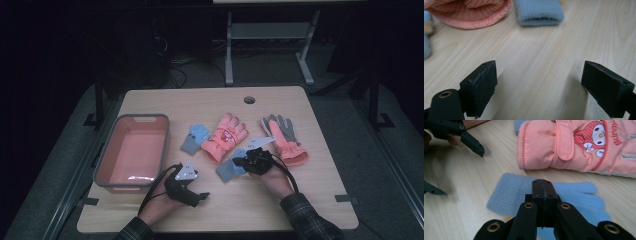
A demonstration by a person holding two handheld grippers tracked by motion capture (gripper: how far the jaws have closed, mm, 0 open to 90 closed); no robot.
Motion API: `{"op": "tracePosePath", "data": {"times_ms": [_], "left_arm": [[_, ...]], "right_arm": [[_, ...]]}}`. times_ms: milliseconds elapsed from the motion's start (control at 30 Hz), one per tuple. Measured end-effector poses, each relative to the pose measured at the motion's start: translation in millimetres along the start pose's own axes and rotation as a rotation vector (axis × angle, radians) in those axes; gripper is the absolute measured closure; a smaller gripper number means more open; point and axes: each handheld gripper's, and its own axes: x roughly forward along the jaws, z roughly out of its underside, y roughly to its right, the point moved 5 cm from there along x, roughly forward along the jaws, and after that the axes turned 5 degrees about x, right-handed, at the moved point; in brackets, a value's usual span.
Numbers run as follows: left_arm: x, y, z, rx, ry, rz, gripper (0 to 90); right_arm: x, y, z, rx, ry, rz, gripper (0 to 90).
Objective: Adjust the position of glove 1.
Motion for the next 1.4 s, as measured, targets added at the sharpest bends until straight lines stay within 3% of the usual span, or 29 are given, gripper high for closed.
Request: {"op": "tracePosePath", "data": {"times_ms": [467, 967, 1400], "left_arm": [[-0.2, 0.3, 0.2, 0.001, 0.001, -0.001, 12.6], [0.0, 0.4, 0.5, 0.0, 0.006, -0.003, 12.6], [-0.7, 0.4, 0.6, 0.002, -0.003, 0.0, 12.6]], "right_arm": [[29.2, 0.0, 5.2, -0.008, -0.056, -0.008, 90.0], [8.6, -4.7, 22.7, -0.041, -0.093, -0.037, 90.0], [-15.2, -23.8, 47.4, -0.078, -0.119, -0.085, 90.0]]}}
